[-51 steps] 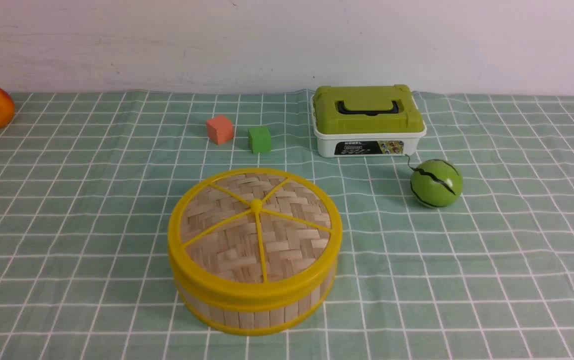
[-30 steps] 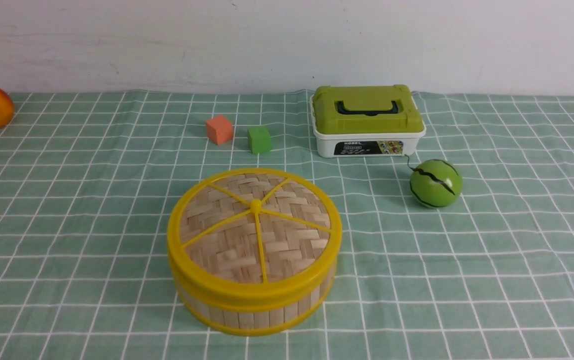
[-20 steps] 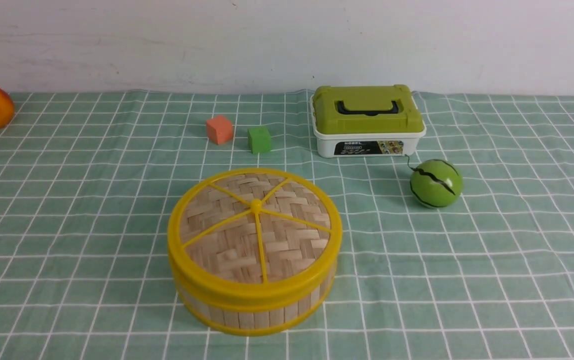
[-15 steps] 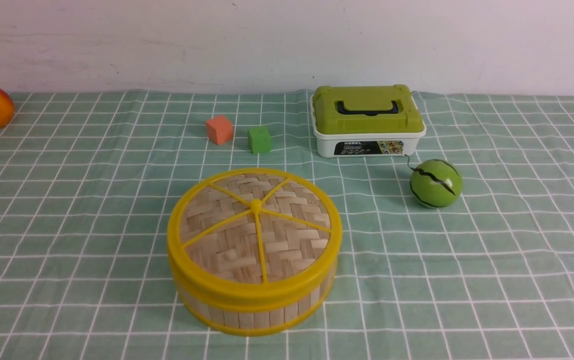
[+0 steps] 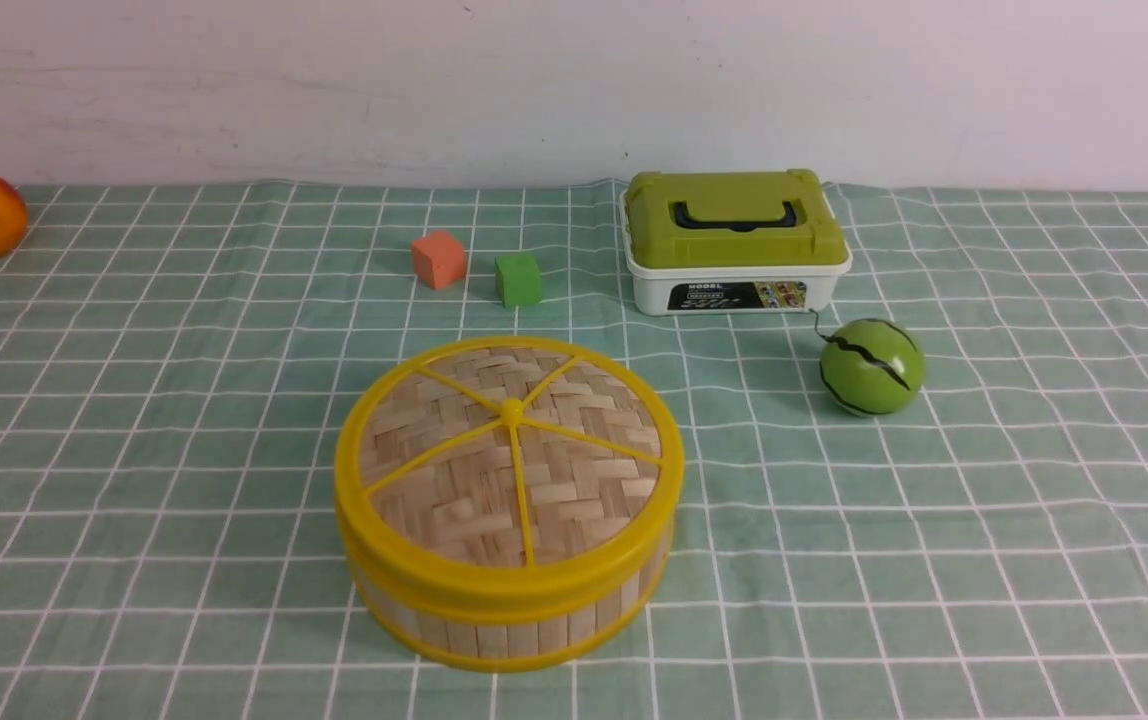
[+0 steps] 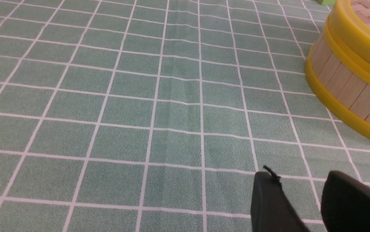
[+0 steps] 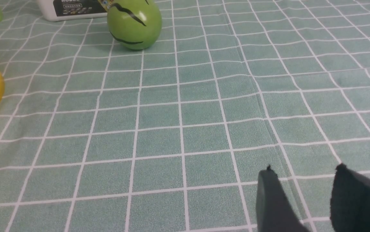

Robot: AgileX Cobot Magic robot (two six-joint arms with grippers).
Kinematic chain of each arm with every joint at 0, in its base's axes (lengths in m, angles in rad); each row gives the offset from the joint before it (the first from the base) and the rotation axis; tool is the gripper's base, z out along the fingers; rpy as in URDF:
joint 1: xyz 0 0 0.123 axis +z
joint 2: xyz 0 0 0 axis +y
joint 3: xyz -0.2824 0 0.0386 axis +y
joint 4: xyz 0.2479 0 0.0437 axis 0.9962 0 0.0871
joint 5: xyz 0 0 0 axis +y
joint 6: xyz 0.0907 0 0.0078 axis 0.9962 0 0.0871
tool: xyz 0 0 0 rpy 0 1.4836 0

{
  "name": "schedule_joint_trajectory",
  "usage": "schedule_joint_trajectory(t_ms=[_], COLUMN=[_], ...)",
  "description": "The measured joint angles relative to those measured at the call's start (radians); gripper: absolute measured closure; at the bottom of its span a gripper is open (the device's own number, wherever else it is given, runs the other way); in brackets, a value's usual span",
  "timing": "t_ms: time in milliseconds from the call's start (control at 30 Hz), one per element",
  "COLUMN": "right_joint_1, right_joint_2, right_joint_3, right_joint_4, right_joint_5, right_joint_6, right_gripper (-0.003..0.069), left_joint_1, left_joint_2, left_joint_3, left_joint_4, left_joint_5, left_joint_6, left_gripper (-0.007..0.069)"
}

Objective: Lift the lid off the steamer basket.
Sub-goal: Use the right arm to lift the lid of the steamer

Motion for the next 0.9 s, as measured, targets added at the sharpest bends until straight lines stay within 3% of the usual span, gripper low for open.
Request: schedule_joint_trajectory(t_ms=[167,267,333,367,467,567,900], right_joint_1=[0.000,0.000,0.000,0.000,0.000,0.000,0.000], right_joint_2=[0.000,0.000,0.000,0.000,0.000,0.000,0.000], right_joint_3=[0.000,0.000,0.000,0.000,0.006,0.007,0.007], right_joint_4=[0.010,0.078,0.252,0.271,0.615,0.791,0.834], right_joint_5=[0.000,-0.004,-0.007,-0.007,-0.007,-0.008,-0.035], right_joint_6=[0.000,0.014,0.104,0.115,0.305,0.383,0.341], right_gripper=[0.0418,0.0418,0.0418,0.0418,0.0418,0.0418,0.0418], left_joint_1=[0.000,0.000,0.000,0.000,0.000,0.000,0.000], left_joint_2=[0.000,0.000,0.000,0.000,0.000,0.000,0.000], left_joint_3=[0.000,0.000,0.000,0.000,0.000,0.000,0.000], left_joint_4=[0.000,0.000,0.000,0.000,0.000,0.000,0.000], left_joint_5=[0.000,0.000,0.000,0.000,0.000,0.000,0.000], left_joint_6=[0.000,0.000,0.000,0.000,0.000,0.000,0.000], left_gripper=[0.0386,0.0386,0.0386,0.0386,0.0386,0.0386,0.0386])
